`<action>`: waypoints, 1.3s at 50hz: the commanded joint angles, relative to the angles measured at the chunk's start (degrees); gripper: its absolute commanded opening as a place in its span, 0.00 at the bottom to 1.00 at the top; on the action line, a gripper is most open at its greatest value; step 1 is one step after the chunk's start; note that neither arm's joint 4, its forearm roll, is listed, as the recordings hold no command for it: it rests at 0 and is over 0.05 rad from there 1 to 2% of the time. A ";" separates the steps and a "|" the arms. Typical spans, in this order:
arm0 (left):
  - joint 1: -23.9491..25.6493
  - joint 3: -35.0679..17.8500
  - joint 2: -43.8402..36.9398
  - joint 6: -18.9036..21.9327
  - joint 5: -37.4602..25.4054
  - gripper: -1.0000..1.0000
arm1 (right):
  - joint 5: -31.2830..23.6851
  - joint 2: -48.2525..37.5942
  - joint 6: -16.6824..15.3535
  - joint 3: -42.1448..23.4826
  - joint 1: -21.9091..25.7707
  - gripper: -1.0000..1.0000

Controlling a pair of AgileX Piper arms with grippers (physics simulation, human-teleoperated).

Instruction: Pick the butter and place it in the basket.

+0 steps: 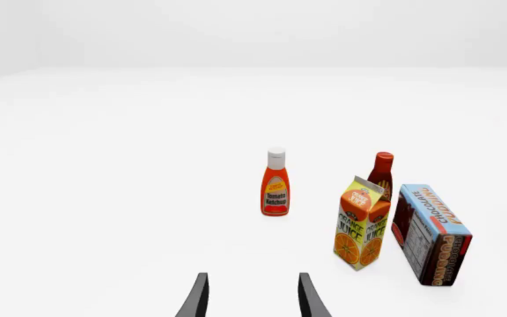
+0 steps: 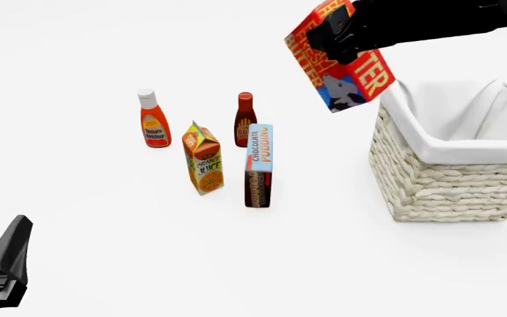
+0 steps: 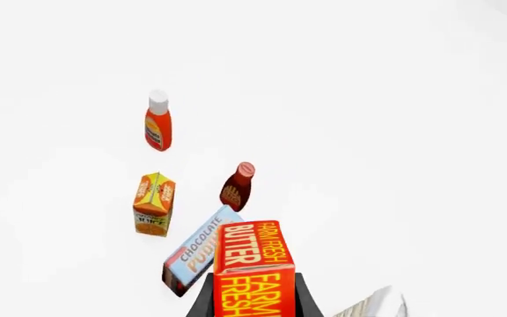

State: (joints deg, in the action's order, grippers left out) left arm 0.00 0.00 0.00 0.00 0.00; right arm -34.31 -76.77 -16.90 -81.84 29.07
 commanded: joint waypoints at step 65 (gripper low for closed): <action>0.00 0.00 0.00 0.00 0.00 1.00 | 15.84 14.32 12.04 13.35 -18.62 0.00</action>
State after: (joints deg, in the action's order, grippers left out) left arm 0.00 0.00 0.00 0.00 0.00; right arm -20.67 -65.13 -7.38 -69.36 12.52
